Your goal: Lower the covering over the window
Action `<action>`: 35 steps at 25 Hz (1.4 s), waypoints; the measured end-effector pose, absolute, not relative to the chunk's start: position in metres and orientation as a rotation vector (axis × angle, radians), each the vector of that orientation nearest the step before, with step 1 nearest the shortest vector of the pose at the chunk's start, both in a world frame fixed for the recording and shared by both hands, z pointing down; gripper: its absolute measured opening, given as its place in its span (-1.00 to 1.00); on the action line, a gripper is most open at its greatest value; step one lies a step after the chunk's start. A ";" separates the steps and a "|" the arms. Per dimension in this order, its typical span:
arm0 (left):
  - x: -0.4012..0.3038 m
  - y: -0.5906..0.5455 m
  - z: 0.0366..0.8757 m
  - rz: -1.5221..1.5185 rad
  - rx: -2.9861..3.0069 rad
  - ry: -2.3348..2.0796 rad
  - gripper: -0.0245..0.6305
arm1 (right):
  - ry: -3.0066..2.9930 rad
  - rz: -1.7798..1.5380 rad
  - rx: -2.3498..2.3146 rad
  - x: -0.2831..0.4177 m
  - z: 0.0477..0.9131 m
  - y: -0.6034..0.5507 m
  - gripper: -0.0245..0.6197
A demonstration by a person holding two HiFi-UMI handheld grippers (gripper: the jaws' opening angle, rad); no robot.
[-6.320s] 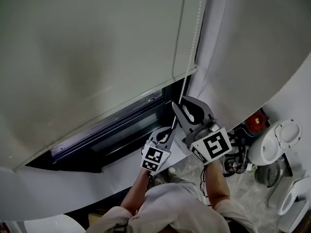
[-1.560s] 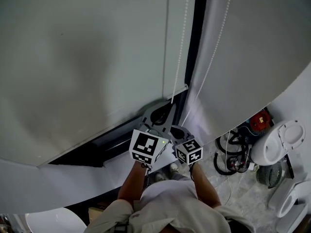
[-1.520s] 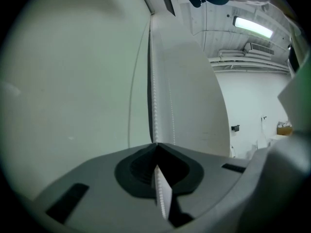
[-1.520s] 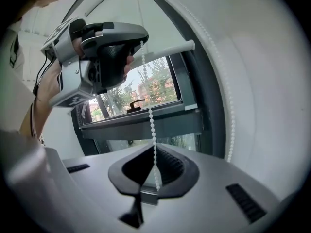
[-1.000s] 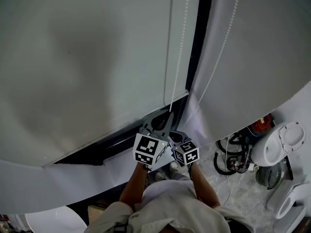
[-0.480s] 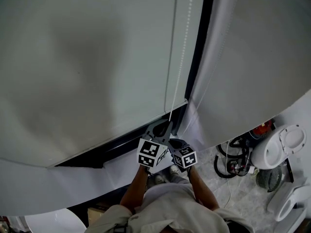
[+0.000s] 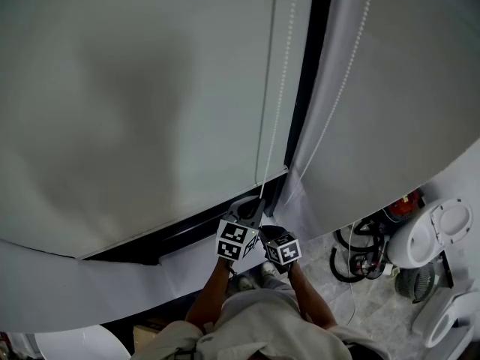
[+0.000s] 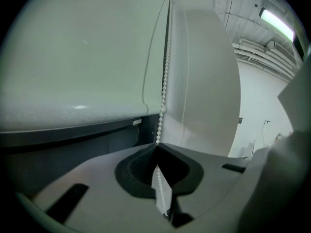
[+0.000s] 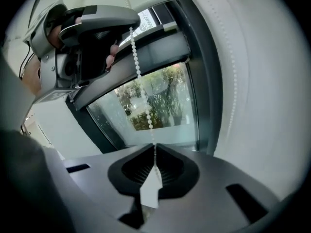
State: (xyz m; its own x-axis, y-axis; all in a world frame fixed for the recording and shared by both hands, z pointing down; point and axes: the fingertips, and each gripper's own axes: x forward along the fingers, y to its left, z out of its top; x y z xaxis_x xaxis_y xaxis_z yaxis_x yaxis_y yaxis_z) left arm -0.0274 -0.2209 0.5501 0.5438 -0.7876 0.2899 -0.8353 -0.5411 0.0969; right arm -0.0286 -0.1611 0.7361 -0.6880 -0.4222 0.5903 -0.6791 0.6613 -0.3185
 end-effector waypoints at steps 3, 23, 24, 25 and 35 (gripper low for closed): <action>-0.027 -0.220 0.561 0.331 2.546 -1.356 -0.88 | -2.405 0.727 0.842 -0.030 0.740 -0.159 -0.90; -0.019 -0.199 0.547 0.274 2.614 -1.345 -0.88 | -2.471 0.500 0.853 -0.023 0.710 -0.143 -0.57; -0.020 -0.198 0.546 0.271 2.617 -1.348 -0.88 | -2.483 0.487 0.871 -0.021 0.700 -0.143 -0.57; -0.021 -0.196 0.545 0.267 2.620 -1.352 -0.88 | -2.498 0.472 0.891 -0.020 0.689 -0.144 -0.57; -0.030 -0.182 0.542 0.232 2.615 -1.372 -0.88 | -2.649 0.308 1.041 0.000 0.590 -0.141 -0.61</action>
